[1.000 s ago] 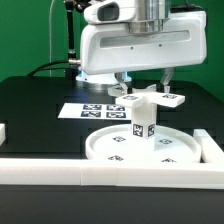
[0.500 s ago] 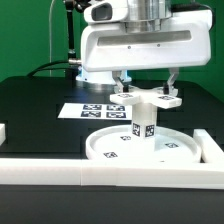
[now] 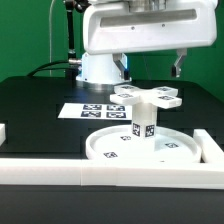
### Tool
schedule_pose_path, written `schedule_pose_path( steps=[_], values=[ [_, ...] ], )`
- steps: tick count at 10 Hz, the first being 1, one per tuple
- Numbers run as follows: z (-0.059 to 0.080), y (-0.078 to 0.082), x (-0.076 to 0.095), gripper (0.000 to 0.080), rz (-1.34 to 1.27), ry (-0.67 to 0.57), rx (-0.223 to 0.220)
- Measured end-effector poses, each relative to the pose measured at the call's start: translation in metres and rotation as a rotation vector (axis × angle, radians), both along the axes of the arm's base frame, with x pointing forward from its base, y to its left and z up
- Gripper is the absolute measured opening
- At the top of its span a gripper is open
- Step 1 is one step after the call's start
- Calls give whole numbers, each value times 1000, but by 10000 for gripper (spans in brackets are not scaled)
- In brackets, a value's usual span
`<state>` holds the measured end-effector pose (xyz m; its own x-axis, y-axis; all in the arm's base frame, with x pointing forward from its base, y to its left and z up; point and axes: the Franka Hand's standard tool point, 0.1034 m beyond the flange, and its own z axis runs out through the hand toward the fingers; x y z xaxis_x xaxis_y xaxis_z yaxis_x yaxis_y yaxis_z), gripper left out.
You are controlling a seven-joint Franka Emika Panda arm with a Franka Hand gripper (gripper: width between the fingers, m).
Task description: Assemble round table
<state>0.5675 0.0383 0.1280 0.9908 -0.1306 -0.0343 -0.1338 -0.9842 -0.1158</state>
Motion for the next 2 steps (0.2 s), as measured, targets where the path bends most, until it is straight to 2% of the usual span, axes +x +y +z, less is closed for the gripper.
schedule_pose_path(
  steps=[2],
  values=[
    [0, 0, 0, 649, 0, 0, 0]
  ],
)
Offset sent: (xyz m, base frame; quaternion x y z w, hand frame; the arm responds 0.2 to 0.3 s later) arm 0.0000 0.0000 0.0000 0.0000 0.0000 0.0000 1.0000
